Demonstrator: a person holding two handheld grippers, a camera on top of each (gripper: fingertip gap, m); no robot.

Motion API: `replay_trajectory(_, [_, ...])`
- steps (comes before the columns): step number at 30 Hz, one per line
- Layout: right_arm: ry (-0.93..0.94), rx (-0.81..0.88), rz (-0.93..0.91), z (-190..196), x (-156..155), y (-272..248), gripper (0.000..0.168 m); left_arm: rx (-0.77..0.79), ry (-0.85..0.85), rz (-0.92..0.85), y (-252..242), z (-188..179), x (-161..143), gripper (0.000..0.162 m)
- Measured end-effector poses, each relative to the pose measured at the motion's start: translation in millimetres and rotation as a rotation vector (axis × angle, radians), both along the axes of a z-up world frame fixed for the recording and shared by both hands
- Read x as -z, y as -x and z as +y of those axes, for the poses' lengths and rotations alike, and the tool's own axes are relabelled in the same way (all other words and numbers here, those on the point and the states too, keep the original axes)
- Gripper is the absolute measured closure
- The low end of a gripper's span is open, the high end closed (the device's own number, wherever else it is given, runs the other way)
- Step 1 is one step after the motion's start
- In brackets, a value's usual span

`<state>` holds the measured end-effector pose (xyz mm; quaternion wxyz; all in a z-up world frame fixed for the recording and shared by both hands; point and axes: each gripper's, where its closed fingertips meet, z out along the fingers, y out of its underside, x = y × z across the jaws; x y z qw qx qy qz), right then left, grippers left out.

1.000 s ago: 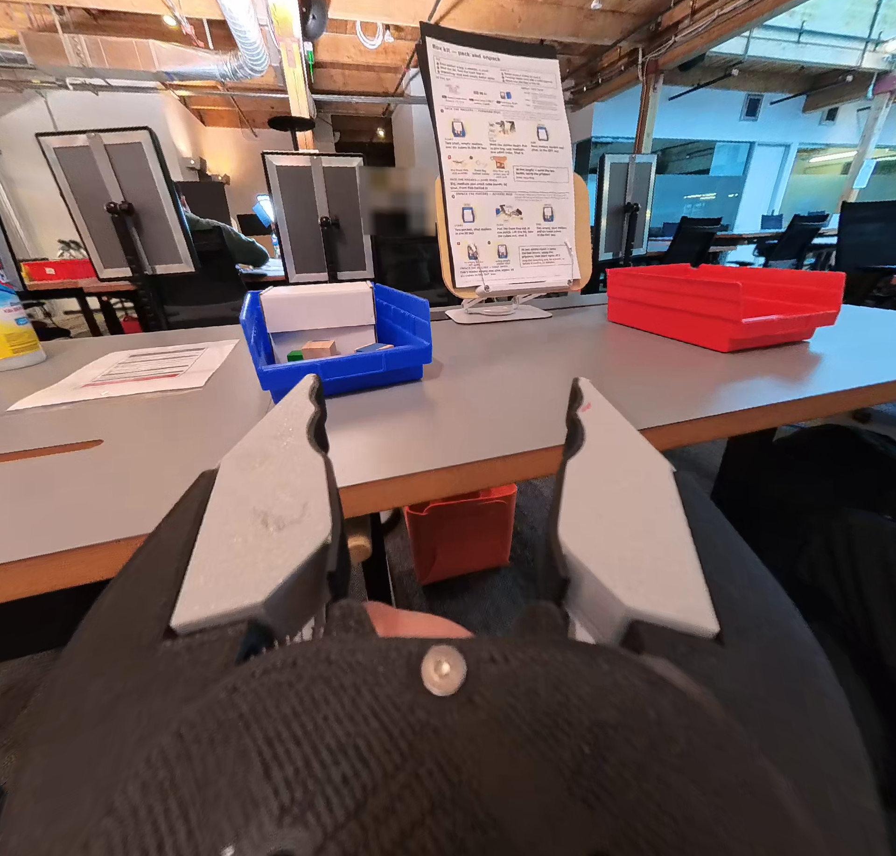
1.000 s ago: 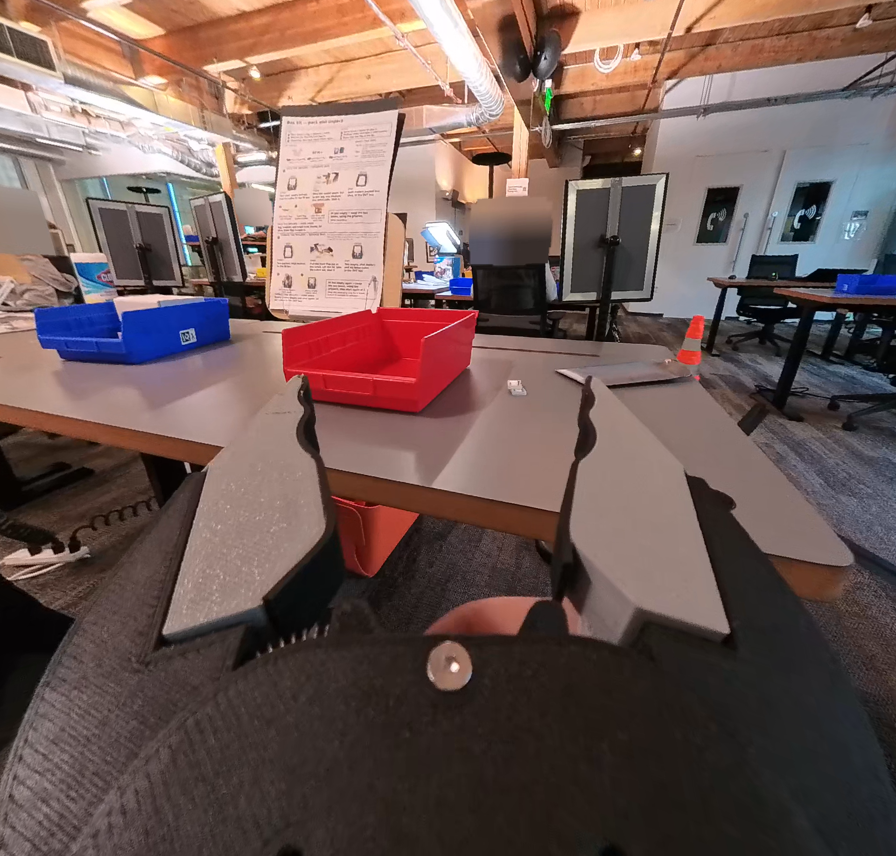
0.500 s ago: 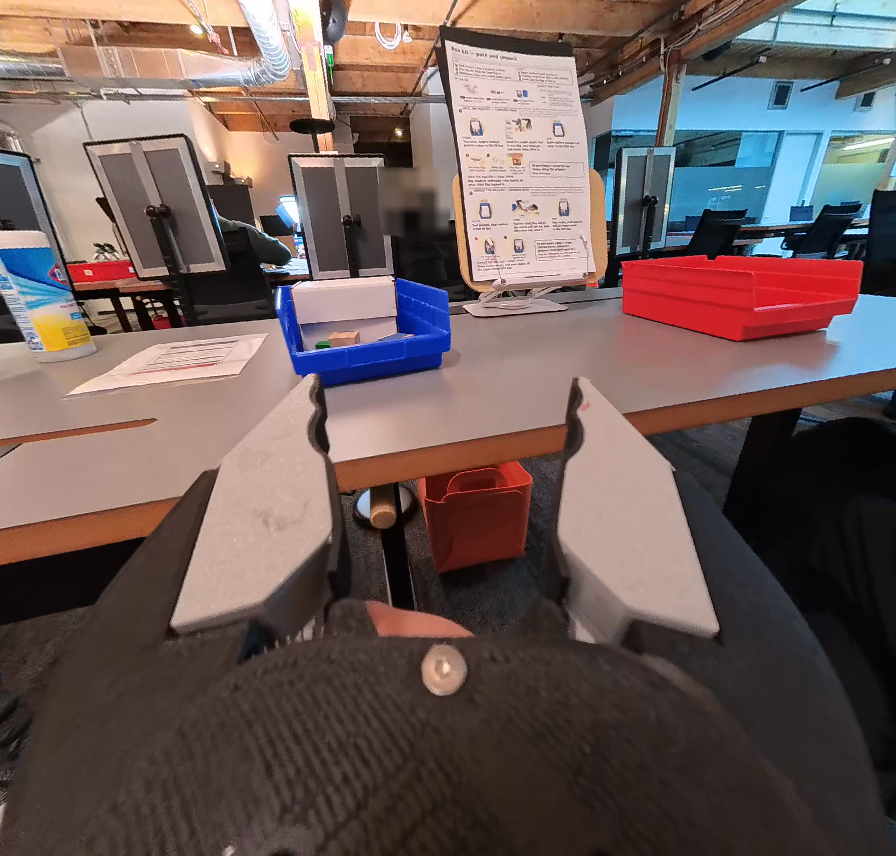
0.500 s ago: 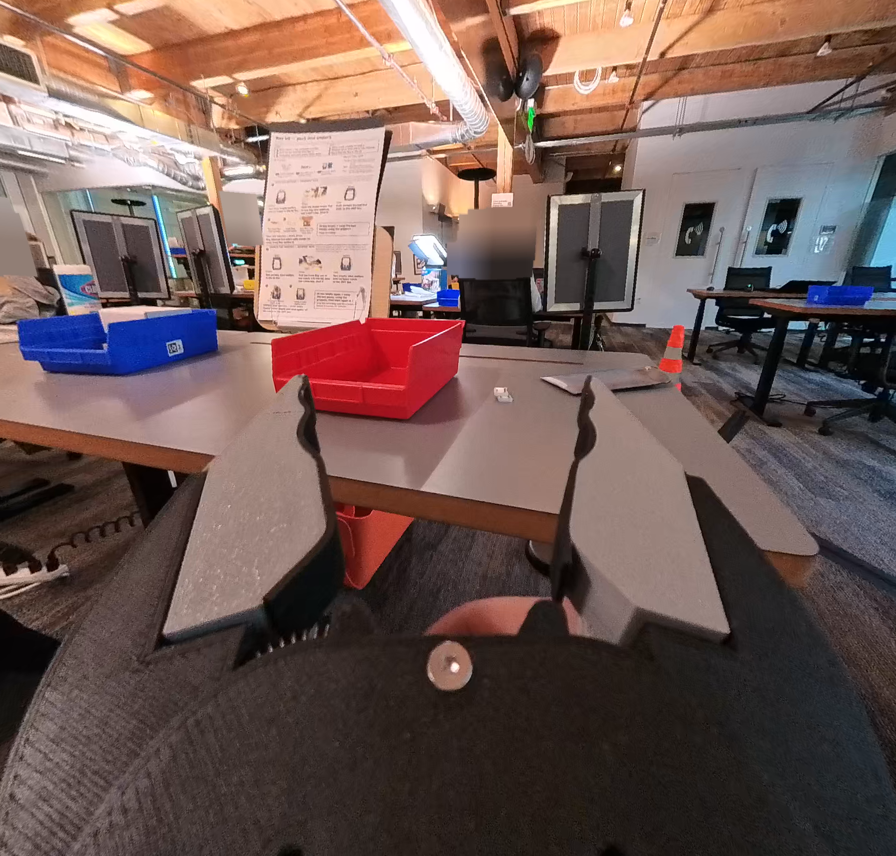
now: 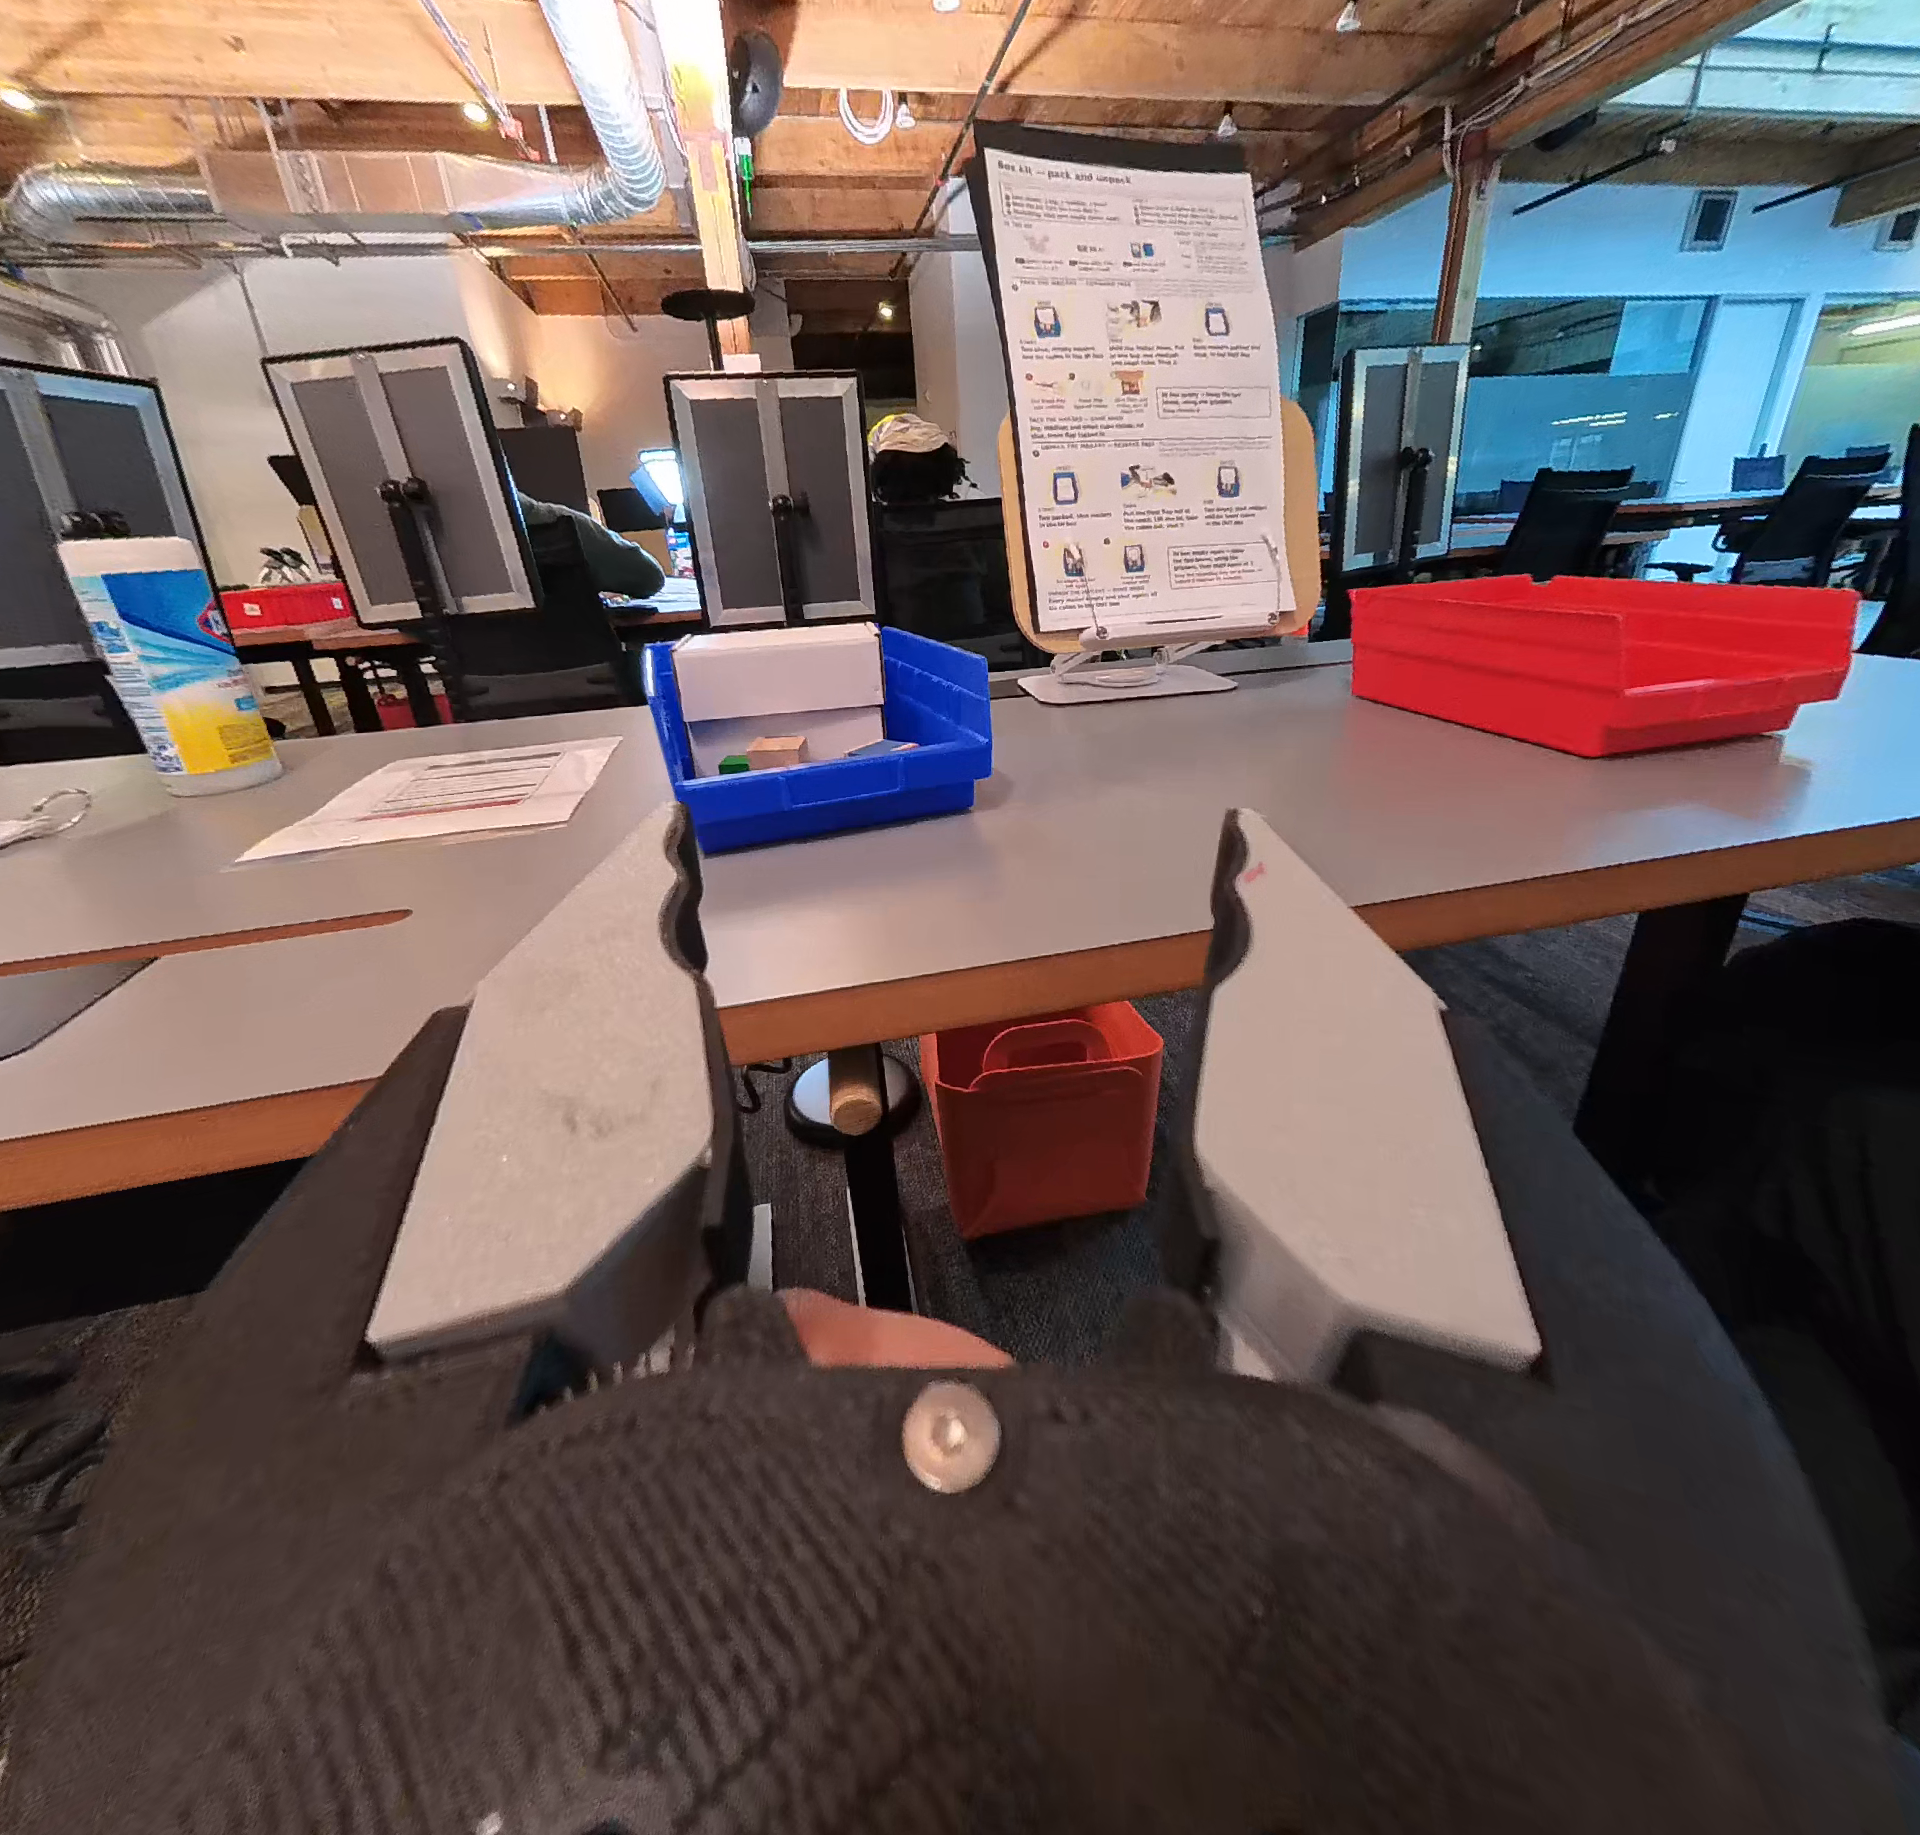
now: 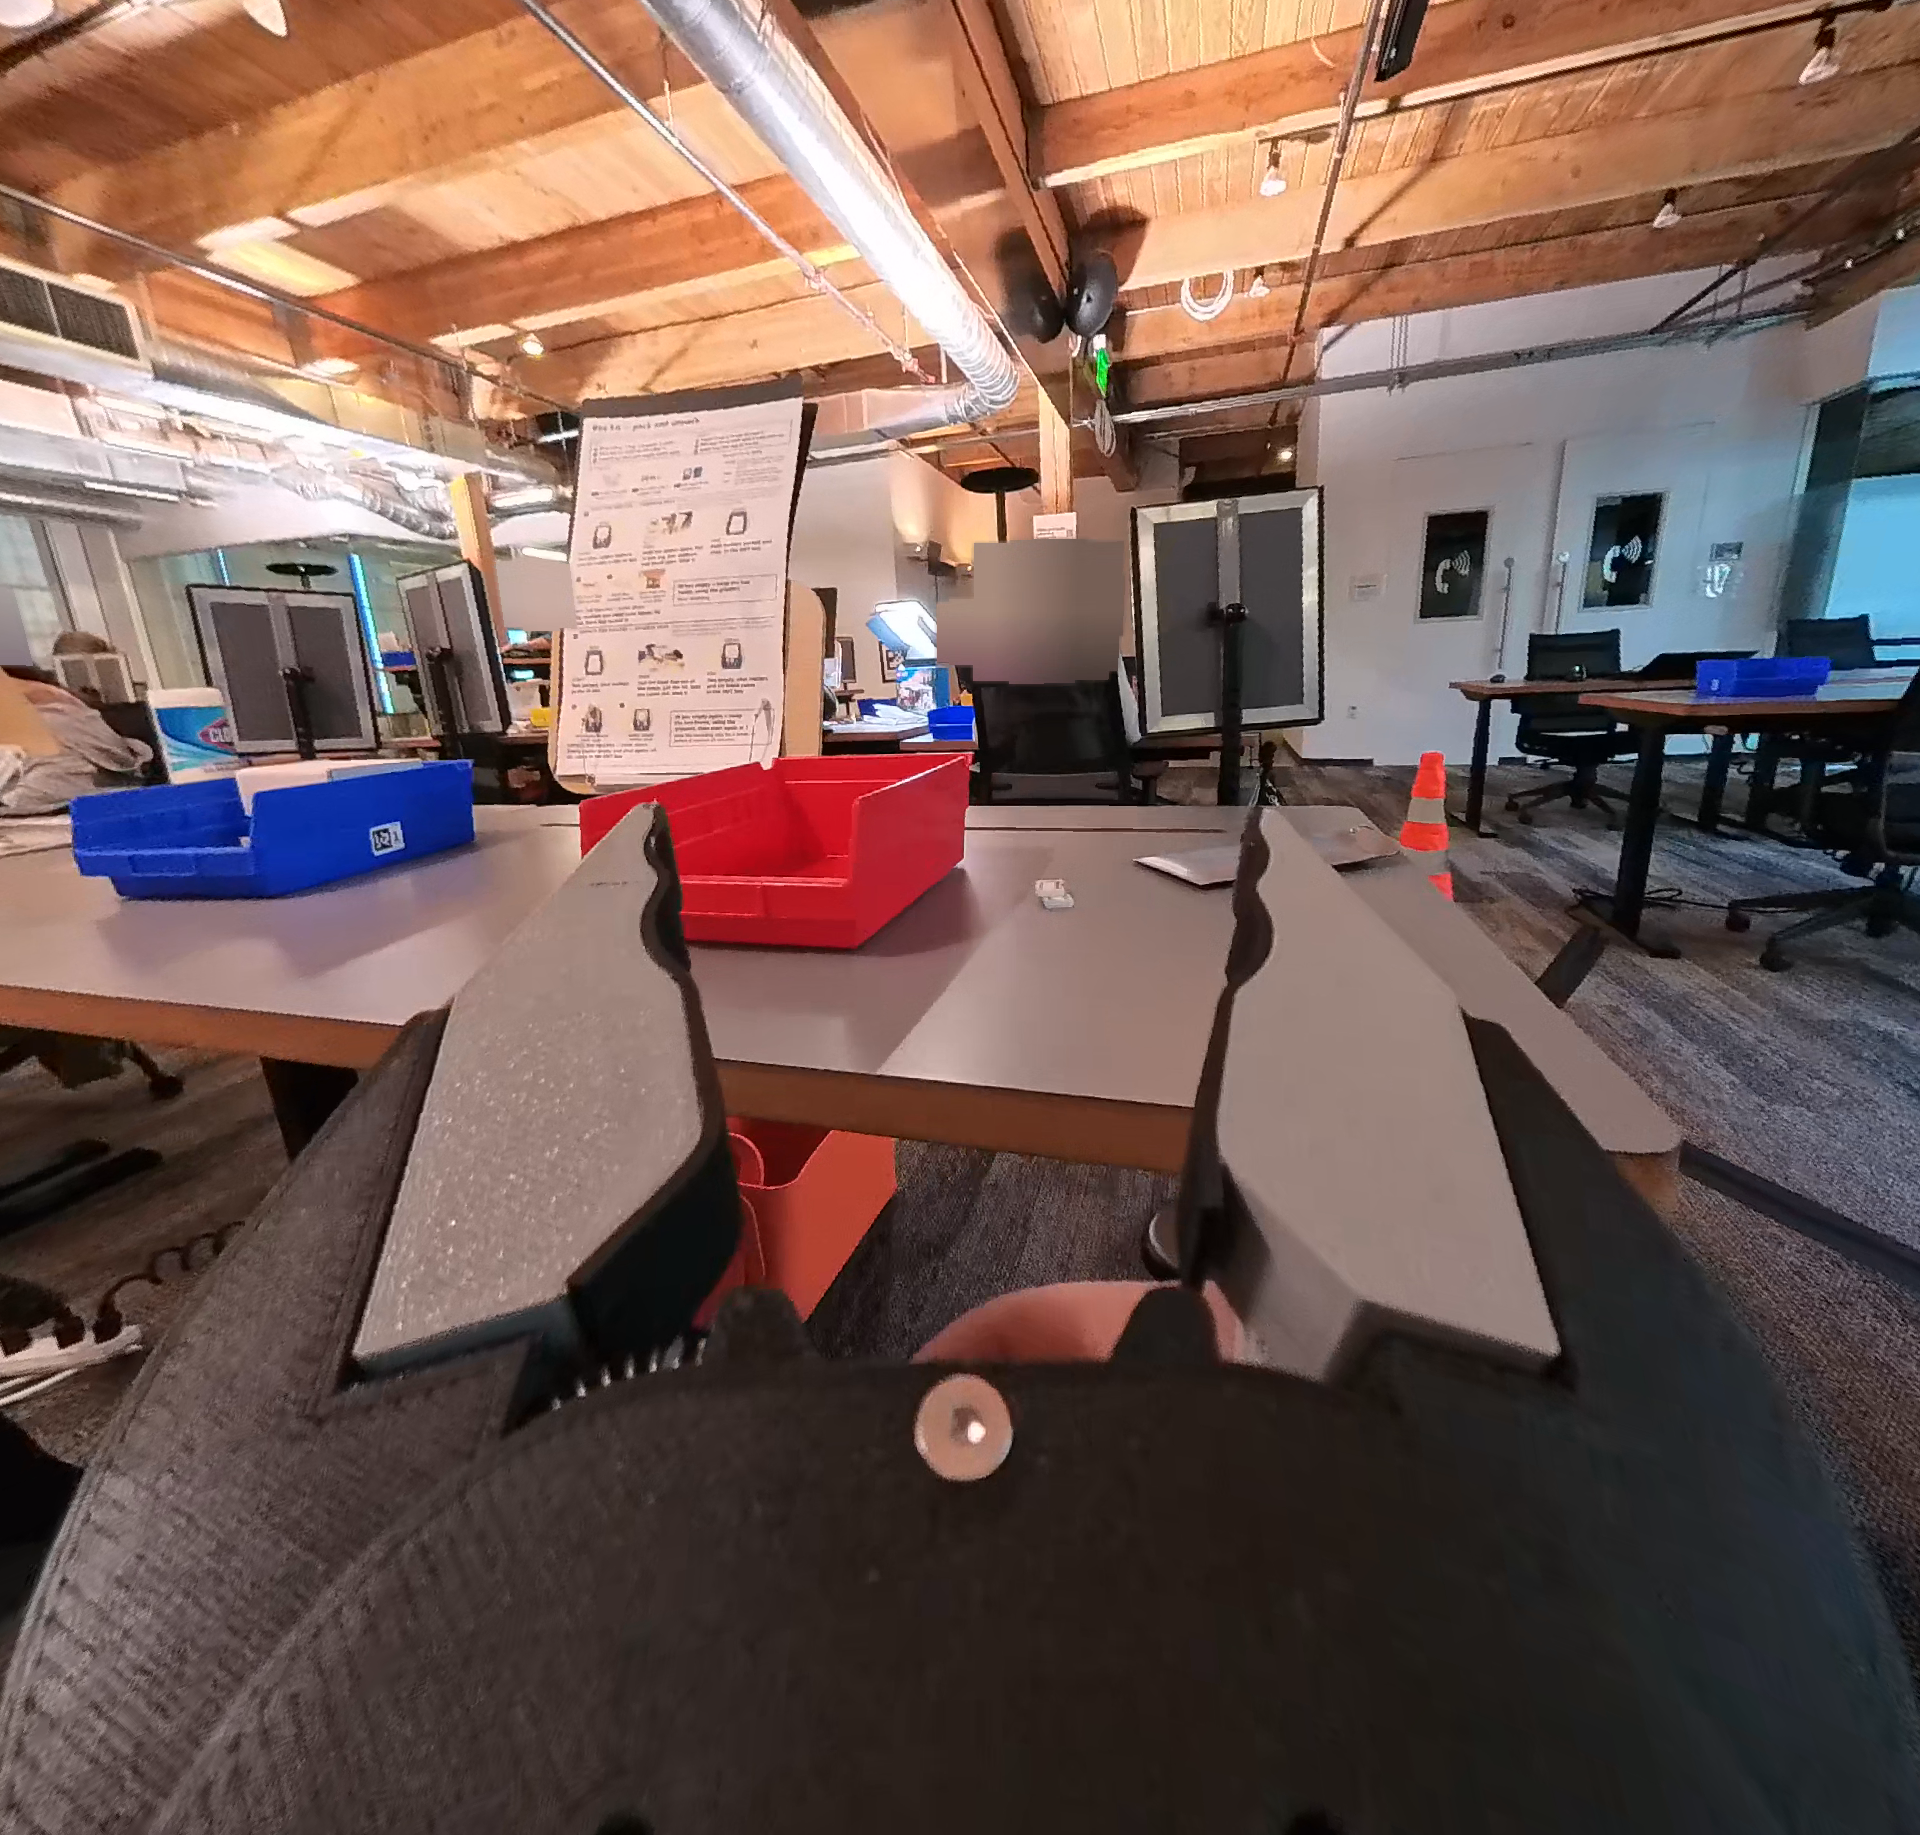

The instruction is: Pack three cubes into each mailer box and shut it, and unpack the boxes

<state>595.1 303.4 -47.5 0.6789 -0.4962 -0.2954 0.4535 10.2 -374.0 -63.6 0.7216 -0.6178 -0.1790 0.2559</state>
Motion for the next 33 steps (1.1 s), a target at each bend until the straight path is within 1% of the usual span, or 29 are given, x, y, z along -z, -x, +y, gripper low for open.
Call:
replay_trajectory(18, [-0.010,0.002,0.026,0,-4,-4,0.064,-0.016,-0.007,-0.004,0,-12,3,0.066])
replay_trajectory(22, [-0.018,0.071,0.037,8,-7,-9,0.064,-0.021,-0.010,-0.007,1,-14,3,0.066])
replay_trajectory(27, [-0.017,0.283,-0.019,32,-3,-19,0.062,-0.027,0.003,-0.004,1,-17,5,0.066])
replay_trajectory(30, [-0.024,0.324,-0.014,36,-3,-23,0.062,-0.034,-0.002,-0.017,4,-21,5,0.067])
replay_trajectory(33, [-0.024,0.342,0.013,38,0,-26,0.063,-0.034,-0.009,-0.019,3,-21,-5,0.067])
